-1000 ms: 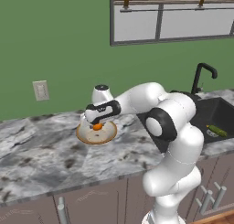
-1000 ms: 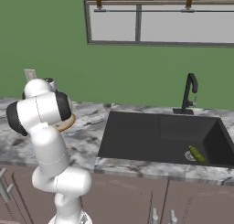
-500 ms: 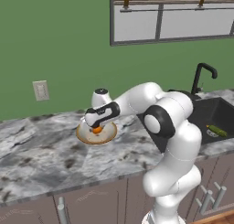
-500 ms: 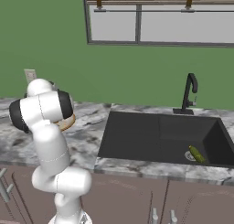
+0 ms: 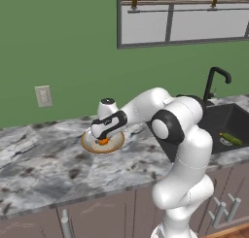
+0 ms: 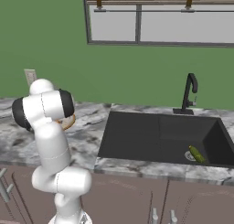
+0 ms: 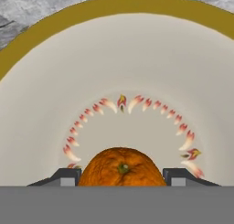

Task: Pick the tangerines from the cabinet and place them in one bowl. Pick the cucumber from the sink and place it in the other bowl.

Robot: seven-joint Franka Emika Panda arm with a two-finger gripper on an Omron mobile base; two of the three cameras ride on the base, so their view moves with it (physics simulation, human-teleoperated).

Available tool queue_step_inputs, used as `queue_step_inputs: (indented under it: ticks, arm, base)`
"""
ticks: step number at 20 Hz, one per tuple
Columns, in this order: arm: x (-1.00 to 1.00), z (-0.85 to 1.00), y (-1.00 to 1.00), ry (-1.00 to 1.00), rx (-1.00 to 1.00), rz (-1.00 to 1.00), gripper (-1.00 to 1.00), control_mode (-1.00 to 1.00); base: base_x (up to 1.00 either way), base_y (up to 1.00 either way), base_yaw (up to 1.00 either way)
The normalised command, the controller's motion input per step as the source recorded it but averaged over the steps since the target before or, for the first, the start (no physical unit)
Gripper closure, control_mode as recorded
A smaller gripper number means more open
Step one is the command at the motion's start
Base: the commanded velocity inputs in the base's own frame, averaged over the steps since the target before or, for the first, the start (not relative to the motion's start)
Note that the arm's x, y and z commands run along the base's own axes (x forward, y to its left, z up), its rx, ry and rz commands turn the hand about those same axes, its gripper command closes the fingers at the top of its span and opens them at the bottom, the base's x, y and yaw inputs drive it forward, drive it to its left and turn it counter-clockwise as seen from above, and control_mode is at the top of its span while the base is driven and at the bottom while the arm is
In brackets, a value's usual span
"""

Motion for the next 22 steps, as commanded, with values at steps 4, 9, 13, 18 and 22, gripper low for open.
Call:
queue_step_inputs:
  ticks: [4, 9, 13, 18, 22]
  arm:
    - [0.00, -0.10, 0.00, 0.00, 0.00, 0.00, 1.00, -1.00]
    - [0.00, -0.04, 0.00, 0.00, 0.00, 0.00, 1.00, -1.00]
    - [0.00, 0.00, 0.00, 0.00, 0.00, 0.00, 1.00, -1.00]
    - [0.00, 0.00, 0.00, 0.00, 0.00, 0.00, -1.00, -1.00]
    - [0.00, 0.00, 0.00, 0.00, 0.00, 0.00, -1.00, -1.00]
  base:
    - [0.00, 0.00, 0.00]
    - [0.00, 0.00, 0.00]
    - [0.00, 0.00, 0.00]
    - [0.00, 0.00, 0.00]
    - [0.00, 0.00, 0.00]
